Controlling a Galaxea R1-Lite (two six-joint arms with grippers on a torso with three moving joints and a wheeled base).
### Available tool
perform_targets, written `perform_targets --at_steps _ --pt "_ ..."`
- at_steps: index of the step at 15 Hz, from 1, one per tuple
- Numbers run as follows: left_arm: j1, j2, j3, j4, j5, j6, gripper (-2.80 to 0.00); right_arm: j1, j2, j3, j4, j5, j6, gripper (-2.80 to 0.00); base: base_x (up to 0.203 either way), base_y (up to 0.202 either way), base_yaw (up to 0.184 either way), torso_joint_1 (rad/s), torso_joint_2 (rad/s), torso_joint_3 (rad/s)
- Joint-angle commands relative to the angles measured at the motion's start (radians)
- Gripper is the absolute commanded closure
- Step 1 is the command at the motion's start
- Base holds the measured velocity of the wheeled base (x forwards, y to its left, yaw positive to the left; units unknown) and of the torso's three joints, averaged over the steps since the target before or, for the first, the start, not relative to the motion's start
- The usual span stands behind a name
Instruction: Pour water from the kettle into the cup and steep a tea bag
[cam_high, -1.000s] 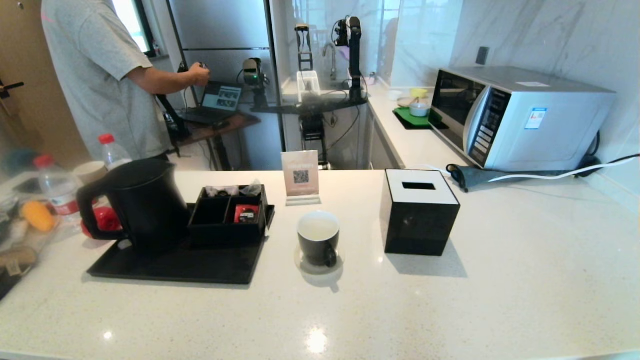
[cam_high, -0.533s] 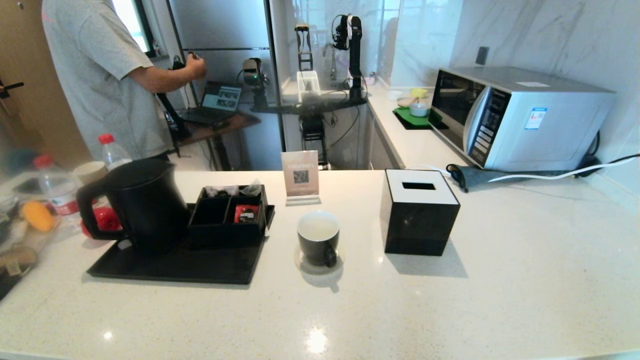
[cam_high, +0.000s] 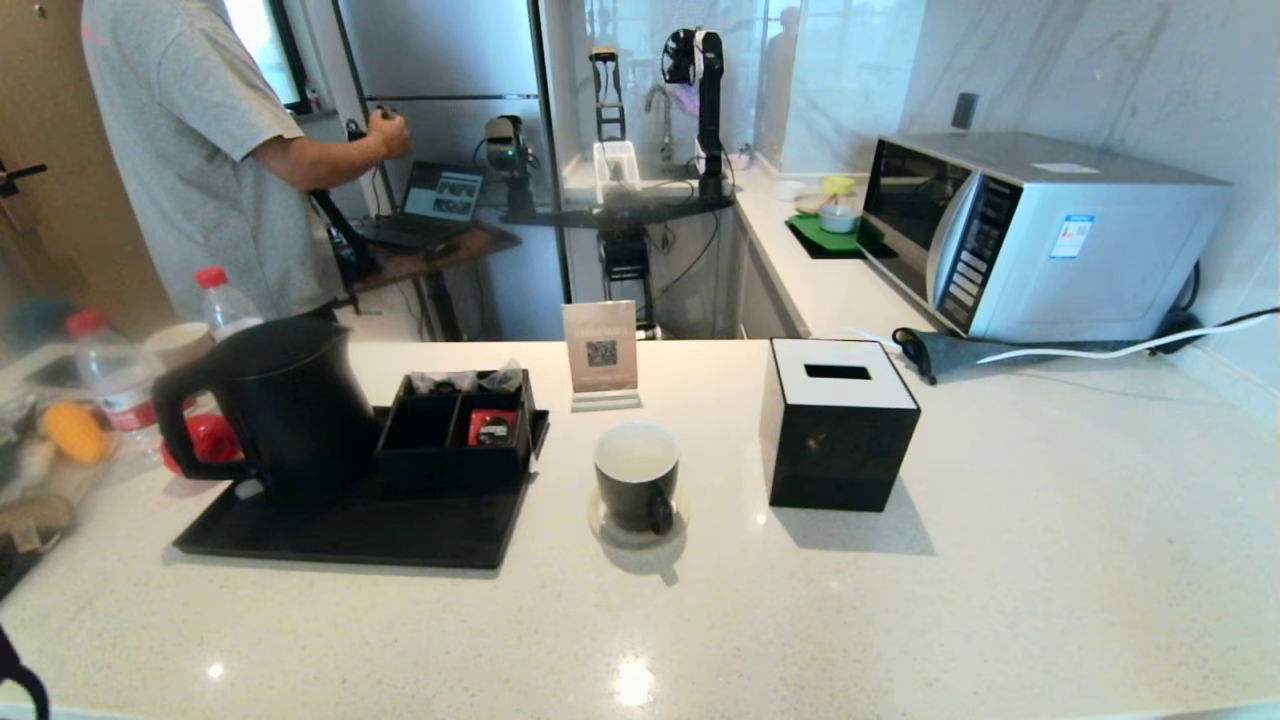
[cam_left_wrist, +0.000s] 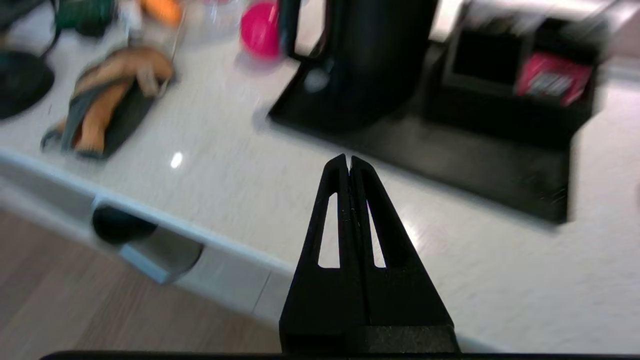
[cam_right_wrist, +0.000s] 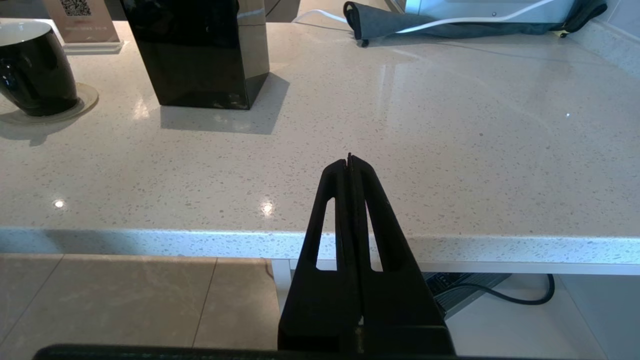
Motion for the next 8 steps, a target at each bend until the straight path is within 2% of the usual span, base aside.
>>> perform_targets --at_steps 1,3,8 --pt "0.03 0.152 0.025 0.005 0.007 -0.002 0.0 0.0 0.0 0.0 -0.001 0.0 0.0 0.0 0.0 0.0 0.0 0.0 0.0 0.0" --pt "0.053 0.239 0.046 -0.052 0.009 -0.001 0.0 0.0 0.0 0.0 -0.001 0.0 0.0 0.0 0.0 0.0 0.0 0.0 0.0 0.0" --pt "0.11 0.454 0.095 -0.295 0.01 0.004 0.0 0.0 0.0 0.0 -0.001 0.0 0.0 0.0 0.0 0.0 0.0 0.0 0.0 0.0"
